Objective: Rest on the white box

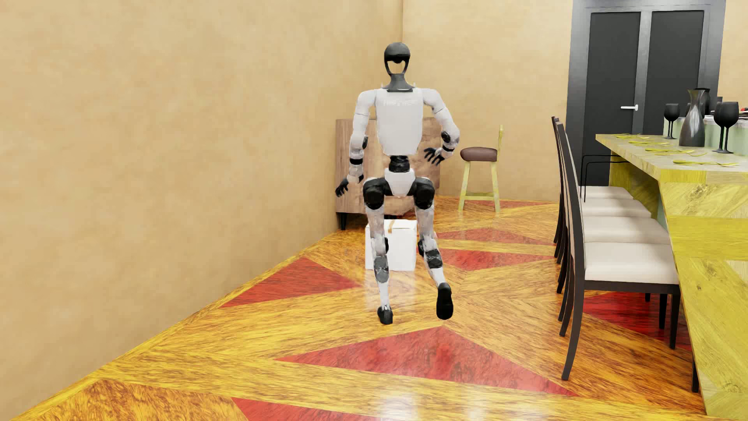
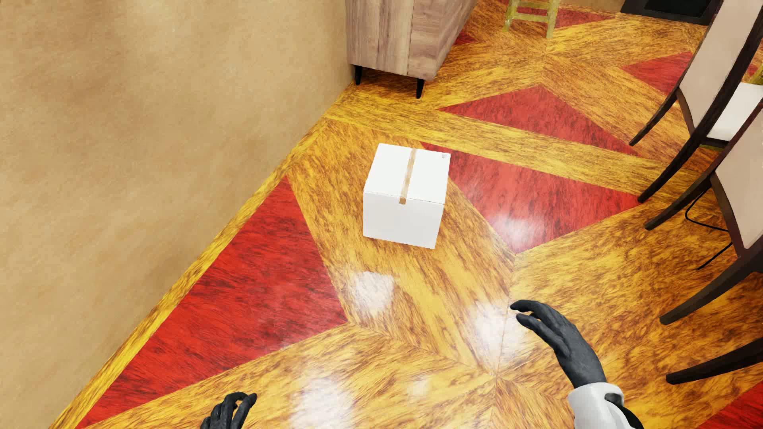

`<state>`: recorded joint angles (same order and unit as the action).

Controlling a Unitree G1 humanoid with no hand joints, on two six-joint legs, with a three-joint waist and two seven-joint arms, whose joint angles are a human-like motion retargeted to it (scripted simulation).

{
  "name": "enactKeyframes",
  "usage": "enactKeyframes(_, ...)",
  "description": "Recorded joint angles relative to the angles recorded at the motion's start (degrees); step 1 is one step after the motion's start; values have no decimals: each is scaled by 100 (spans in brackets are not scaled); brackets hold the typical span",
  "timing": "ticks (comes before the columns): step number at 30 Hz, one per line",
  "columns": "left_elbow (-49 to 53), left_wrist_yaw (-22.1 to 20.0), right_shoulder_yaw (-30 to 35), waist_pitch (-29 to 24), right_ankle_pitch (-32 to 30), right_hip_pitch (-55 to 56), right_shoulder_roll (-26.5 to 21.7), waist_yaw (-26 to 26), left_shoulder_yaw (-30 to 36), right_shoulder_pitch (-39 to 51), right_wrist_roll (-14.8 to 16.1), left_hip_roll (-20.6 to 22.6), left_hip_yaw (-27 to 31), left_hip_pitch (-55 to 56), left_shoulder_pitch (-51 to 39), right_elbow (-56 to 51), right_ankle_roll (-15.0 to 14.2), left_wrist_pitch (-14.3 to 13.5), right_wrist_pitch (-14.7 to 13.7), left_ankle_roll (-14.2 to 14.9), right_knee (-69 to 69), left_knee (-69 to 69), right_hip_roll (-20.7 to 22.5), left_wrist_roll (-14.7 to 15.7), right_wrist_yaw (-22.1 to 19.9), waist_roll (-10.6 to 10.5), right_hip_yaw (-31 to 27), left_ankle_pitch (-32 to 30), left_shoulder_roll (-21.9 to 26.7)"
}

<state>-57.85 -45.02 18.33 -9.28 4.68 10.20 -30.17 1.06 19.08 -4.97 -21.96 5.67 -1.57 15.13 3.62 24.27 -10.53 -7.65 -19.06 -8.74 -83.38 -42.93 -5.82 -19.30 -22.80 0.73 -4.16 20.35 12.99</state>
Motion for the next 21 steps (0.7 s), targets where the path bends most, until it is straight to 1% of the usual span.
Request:
enactKeyframes(1, 716, 453, 27, -139, 153, 589, 61, -95, 34, -44, 78, 127, 346, -357, -119, 86, 63, 94, 32, -81, -108, 162, 75, 259, 186, -5, -114, 99, -12)
enactKeyframes(2, 1092, 553, -80, -154, 238, 1068, 123, -213, 211, -164, 257, 190, 477, -692, -159, 169, 103, -70, 65, -101, 180, 285, 148, 196, 135, -65, -185, 307, 15)
enactKeyframes(3, 1438, 1199, -216, -206, 408, 1399, 167, -280, 158, -202, 307, 205, 667, -1065, -335, 194, 187, -227, 133, -112, 747, 440, 280, -27, -13, -101, -323, 511, 109)
enactKeyframes(4, 1660, 1396, -330, -253, 408, 1593, 205, -393, 204, -257, 221, 49, 773, -1316, -388, 158, 165, -281, 23, 107, 1579, 455, 399, -351, -193, -135, -466, 718, 178)
enactKeyframes(5, 1915, 1764, -502, -331, 119, 1652, 283, -475, 357, -262, 133, -64, 992, -1473, -545, 75, 110, -392, 351, 250, 2751, 490, 372, -498, -250, -118, -668, 786, 259)
enactKeyframes(6, 2212, 2077, -650, -348, -312, 1709, 266, -553, 469, -320, -108, -281, 1112, -1348, -632, -15, 19, -445, 344, 539, 3927, 72, 307, -588, -238, -108, -878, 950, 389)
enactKeyframes(7, 2282, 1613, -1079, -295, -961, 1678, 341, -377, 1100, -567, -262, -360, 1265, -1070, -647, -249, -14, -433, 554, 817, 5201, -430, 98, -511, -76, 138, -1116, 1071, 480)
enactKeyframes(8, 2522, 1798, -1270, -436, -1633, 1410, 289, -332, 1253, -789, -379, -486, 1381, -1036, -631, -325, 14, -614, 618, 1073, 6062, -693, -210, -591, -135, 200, -1256, 1101, 460)
enactKeyframes(9, 2656, 1329, -1385, -526, -1508, 1310, 233, -407, 1364, -1026, -435, -532, 1546, -839, -518, -335, -500, -576, 558, 1155, 5986, -1097, -515, -441, -81, 300, -1444, 1142, 436)
enactKeyframes(10, 2824, 848, -1460, -889, -1518, 1138, 138, -335, 1409, -1009, -404, -690, 1983, -710, -565, -267, -1019, -506, 566, 1413, 5768, -1399, -653, -360, -107, 336, -1381, 1100, 478)
enactKeyframes(11, 2903, 672, -1173, -934, -921, 1122, 80, -347, 878, -1035, -599, -1037, 1965, -632, -345, -152, -1214, -435, 459, 1619, 5281, -1547, -500, -448, 309, 568, -1317, 1026, 641)
enactKeyframes(12, 2855, 538, -1005, -988, -328, 1094, -81, -110, 663, -1019, -575, -1198, 1877, -238, -273, 180, -664, -345, 361, 1308, 4924, -2053, -288, -500, 470, 604, -651, 909, 654)
enactKeyframes(13, 2400, 219, -437, -1074, -87, 1458, -332, -108, 409, -674, -639, -1168, 2001, 293, -374, 669, -502, 83, 332, 560, 4270, -2737, 12, -356, 866, 564, -747, 774, 522)
enactKeyframes(14, 2098, -409, 329, -1417, 362, 1491, -489, -160, 199, -140, -788, -1161, 2082, 378, -536, 1307, -492, 493, 347, 184, 3913, -3194, 351, -184, 701, 484, -957, 1050, 412)
enactKeyframes(15, 1992, -696, 566, -1637, 538, 1164, -604, -100, 160, 136, -913, -1158, 1895, 550, -572, 1665, -209, 504, 621, 336, 4286, -3538, 403, 152, 989, 432, -864, 1194, 261)
enactKeyframes(16, 1949, -574, 553, -1609, 657, 1304, -525, -147, 224, 273, -788, -1154, 1705, 913, -443, 1983, 14, 468, 740, 828, 4013, -3824, 535, 262, 1386, 413, -609, 1065, 304)
enactKeyframes(17, 1928, -324, 281, -1681, 890, 1351, -415, -205, 306, 387, -869, -1201, 1490, 907, -422, 2098, -20, 379, 793, 890, 3854, -3836, 551, 89, 1343, 321, -436, 1105, 451)
enactKeyframes(18, 2093, -18, 112, -1819, 1017, 1360, -307, -247, 329, 530, -794, -1418, 1050, 649, -463, 2156, 55, 184, 860, 859, 3826, -3561, 603, 32, 1313, 259, -375, 1016, 685)
enactKeyframes(19, 2209, 193, 24, -1918, 1208, 1550, -73, -362, 373, 755, -723, -1647, 429, 391, -537, 2369, 52, 32, 812, 713, 3563, -3060, 682, -119, 831, 297, -232, 780, 1058)
enactKeyframes(20, 2311, 273, -113, -2035, 1496, 1870, 133, -525, 559, 953, -864, -1822, 92, 352, -807, 2548, -17, 50, 848, 529, 3111, -2688, 633, -284, 357, 256, -38, 864, 1457)
enactKeyframes(21, 2329, 105, -409, -2182, 1852, 2086, 377, -575, 1294, 1023, -726, -1934, -105, 570, -1221, 2707, -127, 11, 955, 59, 2638, -2620, 412, -275, 439, 182, 233, 1123, 1851)
